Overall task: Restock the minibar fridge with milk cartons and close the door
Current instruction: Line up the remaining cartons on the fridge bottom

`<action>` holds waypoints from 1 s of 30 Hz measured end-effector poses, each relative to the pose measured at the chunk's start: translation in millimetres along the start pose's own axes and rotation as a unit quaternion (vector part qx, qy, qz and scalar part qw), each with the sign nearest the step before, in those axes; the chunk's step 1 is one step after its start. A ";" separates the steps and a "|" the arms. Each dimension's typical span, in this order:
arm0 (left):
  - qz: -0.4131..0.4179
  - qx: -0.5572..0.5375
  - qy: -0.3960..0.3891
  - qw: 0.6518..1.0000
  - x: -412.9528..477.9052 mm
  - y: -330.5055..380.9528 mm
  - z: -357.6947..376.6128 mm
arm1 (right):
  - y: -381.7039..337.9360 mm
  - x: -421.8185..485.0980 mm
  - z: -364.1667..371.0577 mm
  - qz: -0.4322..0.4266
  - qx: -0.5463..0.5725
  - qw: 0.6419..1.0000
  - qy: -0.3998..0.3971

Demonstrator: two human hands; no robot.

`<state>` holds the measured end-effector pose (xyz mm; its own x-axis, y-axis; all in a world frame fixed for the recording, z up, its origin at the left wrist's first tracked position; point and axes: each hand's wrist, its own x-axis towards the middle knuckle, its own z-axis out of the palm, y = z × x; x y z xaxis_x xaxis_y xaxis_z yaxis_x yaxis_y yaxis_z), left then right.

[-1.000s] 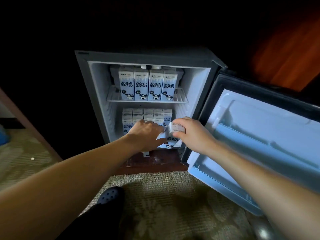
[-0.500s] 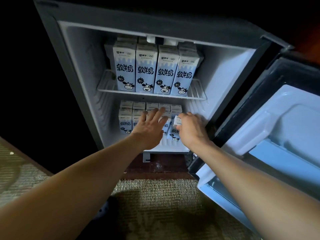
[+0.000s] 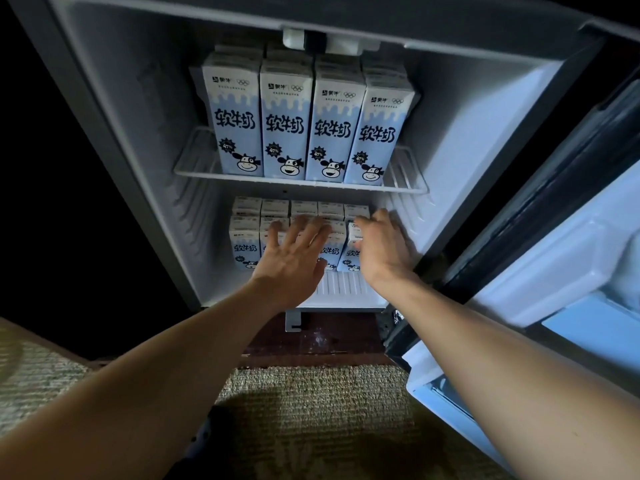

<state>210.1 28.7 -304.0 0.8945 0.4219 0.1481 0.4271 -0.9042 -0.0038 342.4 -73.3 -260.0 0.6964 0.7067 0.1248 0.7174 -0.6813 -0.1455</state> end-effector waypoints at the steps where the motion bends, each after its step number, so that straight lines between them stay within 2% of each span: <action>1: 0.002 0.004 0.001 1.000 -1.1 0.5 0.4 | -0.5 0.5 1.7 0.000 0.007 1.000 -0.002; 17: 0.014 0.013 -0.035 0.999 -3.4 -1.8 -2.2 | 5.1 -5.6 18.1 -0.021 0.026 0.998 0.062; 23: 0.018 0.018 -0.066 0.997 -5.3 -1.8 -9.0 | 6.6 -24.4 5.6 -0.048 0.010 0.998 0.033; 30: 0.053 0.062 -0.108 0.991 -36.5 7.1 -38.6 | 5.1 -60.5 -39.5 -0.087 0.105 0.990 -0.029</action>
<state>175.4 4.3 -271.3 0.9366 0.3422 -0.0750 0.3308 -0.9344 -0.1323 304.6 -127.0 -229.5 0.5557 0.8240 0.1106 0.8028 -0.4972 -0.3291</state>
